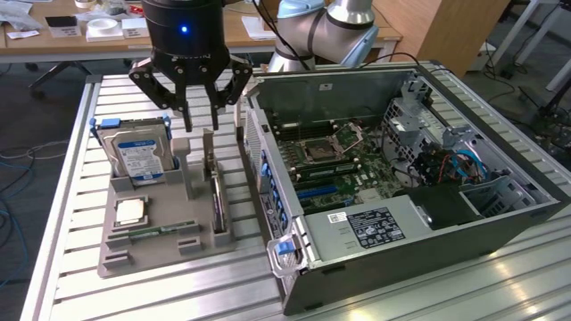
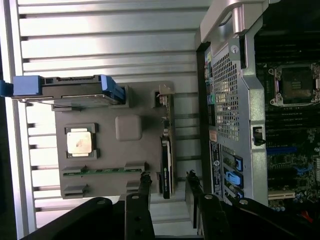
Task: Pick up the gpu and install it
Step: 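Pick up the gpu and move the gpu toward the slot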
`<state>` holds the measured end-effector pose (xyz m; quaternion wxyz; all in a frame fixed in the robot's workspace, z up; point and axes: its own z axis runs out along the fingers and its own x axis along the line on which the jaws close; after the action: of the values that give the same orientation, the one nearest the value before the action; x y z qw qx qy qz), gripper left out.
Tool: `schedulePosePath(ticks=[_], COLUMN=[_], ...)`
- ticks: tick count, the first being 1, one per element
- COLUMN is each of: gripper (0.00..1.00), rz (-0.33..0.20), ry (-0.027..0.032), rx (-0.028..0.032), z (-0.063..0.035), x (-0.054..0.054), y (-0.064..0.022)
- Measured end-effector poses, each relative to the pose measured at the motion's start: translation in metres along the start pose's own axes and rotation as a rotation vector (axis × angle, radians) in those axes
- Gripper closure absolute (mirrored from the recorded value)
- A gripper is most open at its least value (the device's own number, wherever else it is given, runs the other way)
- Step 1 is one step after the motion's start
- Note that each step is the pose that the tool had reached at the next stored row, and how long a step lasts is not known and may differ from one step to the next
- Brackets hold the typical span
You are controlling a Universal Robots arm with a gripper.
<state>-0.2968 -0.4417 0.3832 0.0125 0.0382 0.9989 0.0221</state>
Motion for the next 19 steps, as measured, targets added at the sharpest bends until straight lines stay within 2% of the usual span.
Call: schedulePosePath(ticks=[19], gripper=[0.58], rz=[0.000], ry=[-0.0001], rx=[0.0000], z=[0.0333], x=[0.001], y=[-0.0027])
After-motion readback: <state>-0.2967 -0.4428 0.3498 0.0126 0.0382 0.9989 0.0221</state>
